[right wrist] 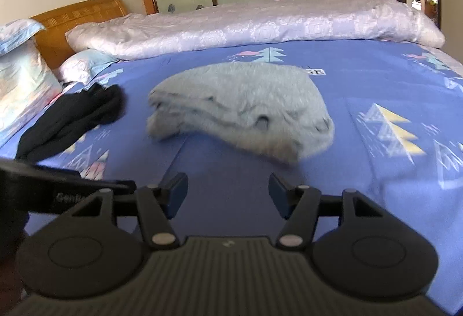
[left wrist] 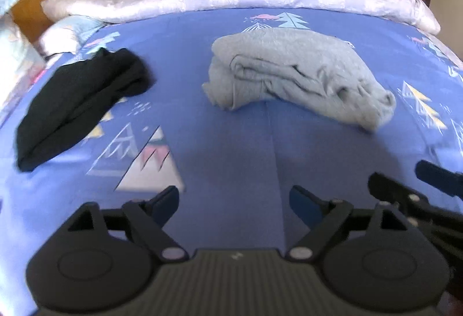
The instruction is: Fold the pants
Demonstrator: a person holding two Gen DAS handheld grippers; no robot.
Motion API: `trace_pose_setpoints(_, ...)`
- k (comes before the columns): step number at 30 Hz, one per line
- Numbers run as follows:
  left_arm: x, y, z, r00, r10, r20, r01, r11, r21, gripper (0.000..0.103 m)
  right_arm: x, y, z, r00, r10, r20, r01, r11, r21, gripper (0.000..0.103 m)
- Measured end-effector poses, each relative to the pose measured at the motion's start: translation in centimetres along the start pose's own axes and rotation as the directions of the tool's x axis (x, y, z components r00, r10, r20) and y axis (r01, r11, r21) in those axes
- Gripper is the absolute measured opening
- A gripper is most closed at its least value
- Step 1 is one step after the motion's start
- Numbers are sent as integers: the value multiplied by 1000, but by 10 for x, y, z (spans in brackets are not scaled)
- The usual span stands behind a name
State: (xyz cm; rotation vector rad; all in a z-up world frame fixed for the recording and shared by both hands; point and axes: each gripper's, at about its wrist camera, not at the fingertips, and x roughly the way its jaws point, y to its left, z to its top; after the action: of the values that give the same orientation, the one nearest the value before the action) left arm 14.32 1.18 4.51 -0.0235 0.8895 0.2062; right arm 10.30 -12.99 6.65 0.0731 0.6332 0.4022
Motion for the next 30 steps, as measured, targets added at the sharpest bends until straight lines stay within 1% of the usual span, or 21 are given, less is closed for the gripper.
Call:
trace_pose_setpoints(1, -11, 1, -5, 1000, -9, -1, 9, 1000, -6, 92, -11, 2, -4, 1000, 1, 1, -1, 1000, 8, 69)
trace_pose_setpoints(4, -44, 8, -21, 999, -43, -6, 43, 998, -43, 95, -46, 0, -17, 1000, -9, 20, 8, 999, 38, 76)
trace_pose_setpoints(5, -57, 8, -27, 999, -49, 1, 49, 998, -44, 97, -53, 0, -20, 1000, -13, 27, 12, 999, 39, 78)
trace_pose_setpoints(6, -67, 7, -32, 999, -48, 10, 49, 998, -41, 101, -67, 1, -24, 999, -19, 33, 17, 999, 39, 79)
trace_pose_setpoints(7, -78, 7, -37, 999, -44, 23, 45, 998, -35, 103, -72, -1, -26, 999, -23, 37, 21, 999, 40, 81)
trace_pose_setpoints(9, -96, 5, -45, 998, -40, 46, 41, 999, -21, 103, -92, -4, -33, 998, -29, 52, 27, 998, 53, 86)
trace_pose_setpoints(12, -120, 4, -57, 997, -51, 65, 52, 998, -25, 103, -111, -7, -41, 997, -21, 72, 15, 997, 79, 89)
trace_pose_setpoints(14, -133, 3, -64, 995, -58, 75, 60, 998, -31, 103, -119, -7, -42, 996, -23, 86, 16, 996, 88, 90)
trace_pose_setpoints(18, -156, 0, -76, 993, -49, 107, 52, 998, -25, 103, -137, -8, -42, 992, -19, 128, 2, 991, 132, 91)
trace_pose_setpoints(21, -168, 0, -83, 992, -45, 117, 48, 998, -26, 103, -145, -8, -43, 988, -25, 151, 0, 986, 166, 98)
trace_pose_setpoints(22, -171, 0, -85, 992, -39, 121, 42, 999, -27, 103, -147, -8, -44, 987, -27, 158, 0, 986, 168, 103)
trace_pose_setpoints(24, -176, -1, -89, 992, -13, 124, 16, 1000, -22, 103, -149, -5, -45, 984, -36, 175, 7, 987, 163, 103)
trace_pose_setpoints(30, -186, -3, -96, 990, 46, 136, -44, 999, -15, 103, -145, 4, -48, 988, -45, 147, 20, 985, 169, 103)
